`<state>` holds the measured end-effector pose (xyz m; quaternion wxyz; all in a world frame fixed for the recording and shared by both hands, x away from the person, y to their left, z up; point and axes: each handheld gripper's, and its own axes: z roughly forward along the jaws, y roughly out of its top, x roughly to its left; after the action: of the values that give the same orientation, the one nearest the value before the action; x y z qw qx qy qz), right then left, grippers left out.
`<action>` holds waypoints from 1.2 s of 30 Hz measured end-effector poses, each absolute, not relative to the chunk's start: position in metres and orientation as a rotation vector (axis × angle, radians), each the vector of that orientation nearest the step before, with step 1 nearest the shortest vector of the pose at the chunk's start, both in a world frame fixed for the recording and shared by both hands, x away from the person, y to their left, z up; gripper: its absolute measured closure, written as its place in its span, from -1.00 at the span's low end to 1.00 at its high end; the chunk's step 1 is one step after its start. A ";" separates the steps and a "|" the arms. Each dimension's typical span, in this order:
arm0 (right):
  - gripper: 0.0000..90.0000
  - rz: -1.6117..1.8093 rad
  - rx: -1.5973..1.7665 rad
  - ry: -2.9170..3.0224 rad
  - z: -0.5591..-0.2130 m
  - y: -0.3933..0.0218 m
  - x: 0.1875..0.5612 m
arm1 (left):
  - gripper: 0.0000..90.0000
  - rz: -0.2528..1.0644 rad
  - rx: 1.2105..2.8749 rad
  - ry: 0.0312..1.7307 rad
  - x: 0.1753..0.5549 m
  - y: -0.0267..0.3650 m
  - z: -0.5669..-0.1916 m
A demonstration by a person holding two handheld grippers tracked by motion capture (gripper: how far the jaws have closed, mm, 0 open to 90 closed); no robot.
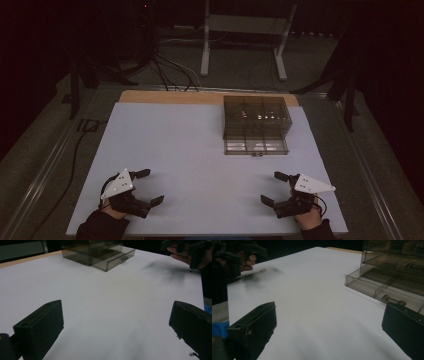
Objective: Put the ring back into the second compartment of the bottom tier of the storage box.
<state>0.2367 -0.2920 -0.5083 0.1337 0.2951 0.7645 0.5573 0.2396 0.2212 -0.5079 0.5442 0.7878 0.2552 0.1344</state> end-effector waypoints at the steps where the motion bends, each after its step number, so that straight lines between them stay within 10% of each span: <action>1: -1.00 1.616 0.856 2.216 -0.508 -0.292 0.237 | -0.99 0.319 1.869 0.606 0.240 0.221 -0.508; 36: -1.00 1.631 0.817 2.229 -0.505 -0.290 0.233 | -0.99 0.254 1.940 0.472 0.233 0.204 -0.481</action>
<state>0.2330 -0.2898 -0.5051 0.1303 0.2814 0.7673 0.5613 0.2330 0.2043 -0.4810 0.5351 0.8143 0.1980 0.1066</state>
